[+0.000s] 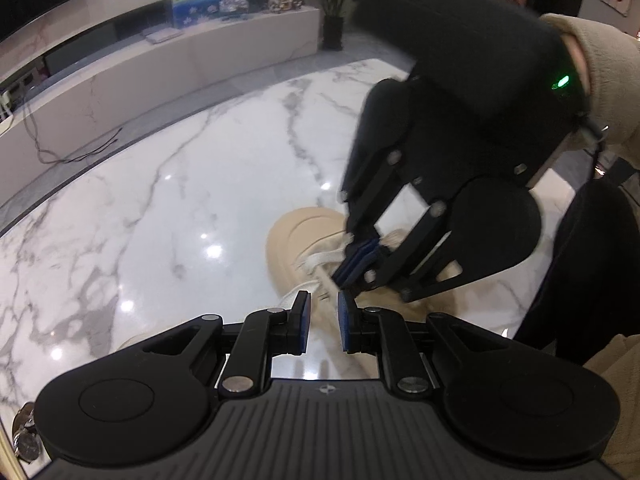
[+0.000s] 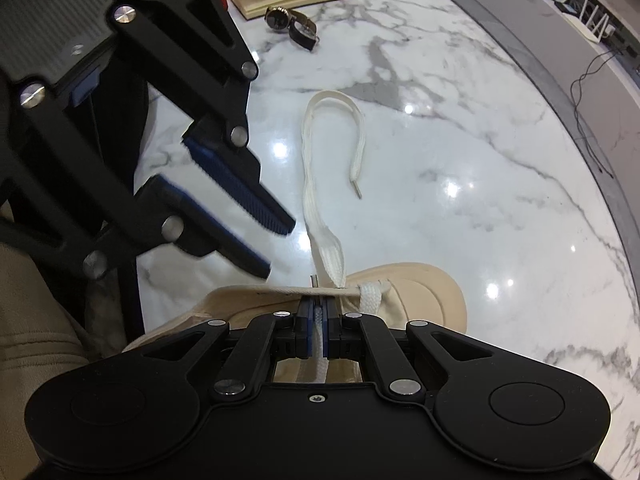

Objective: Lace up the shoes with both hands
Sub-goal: 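Push the lace tip into the next eyelet with the right gripper while the left gripper holds the sneaker upper, then grasp the lace tip emerging from the eyelet with the left gripper while the right gripper releases it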

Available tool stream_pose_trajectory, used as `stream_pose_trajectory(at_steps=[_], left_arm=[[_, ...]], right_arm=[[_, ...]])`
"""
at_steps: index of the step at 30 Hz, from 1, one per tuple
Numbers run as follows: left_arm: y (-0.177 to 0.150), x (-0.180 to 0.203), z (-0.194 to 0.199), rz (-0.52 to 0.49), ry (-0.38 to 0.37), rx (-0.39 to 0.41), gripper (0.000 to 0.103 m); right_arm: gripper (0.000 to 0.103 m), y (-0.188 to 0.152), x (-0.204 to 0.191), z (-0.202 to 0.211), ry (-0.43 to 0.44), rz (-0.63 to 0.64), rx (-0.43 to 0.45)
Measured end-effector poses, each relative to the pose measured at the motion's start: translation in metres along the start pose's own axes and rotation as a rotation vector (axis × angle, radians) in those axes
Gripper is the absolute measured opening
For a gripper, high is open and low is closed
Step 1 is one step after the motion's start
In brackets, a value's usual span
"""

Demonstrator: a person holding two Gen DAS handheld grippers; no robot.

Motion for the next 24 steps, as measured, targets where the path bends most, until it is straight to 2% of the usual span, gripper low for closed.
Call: stream_pose_trajectory(at_steps=[12, 16, 24], left_arm=[[-0.008, -0.006, -0.019, 0.018, 0.0, -0.051, 0.013], [-0.008, -0.008, -0.02, 0.016, 0.005, -0.052, 0.013], [-0.006, 0.001, -0.022, -0.071, -0.022, -0.049, 0.014]], right_arm=[[0.005, -0.002, -0.004, 0.005, -0.019, 0.033, 0.005], [0.018, -0.003, -0.006, 0.01, -0.035, 0.046, 0.006], [0.02, -0.007, -0.009, 0.02, -0.053, 0.069, -0.004]])
Point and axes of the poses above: each gripper's, at about its wrist camera, not at the fingertips, and z roughly against the way its jaws point, x to its right, y to its top, the point moved 6 cm from there along -z, roughly the way its jaws point, and after that the axes turned 3 degrees about y, right-handed, at the moved point
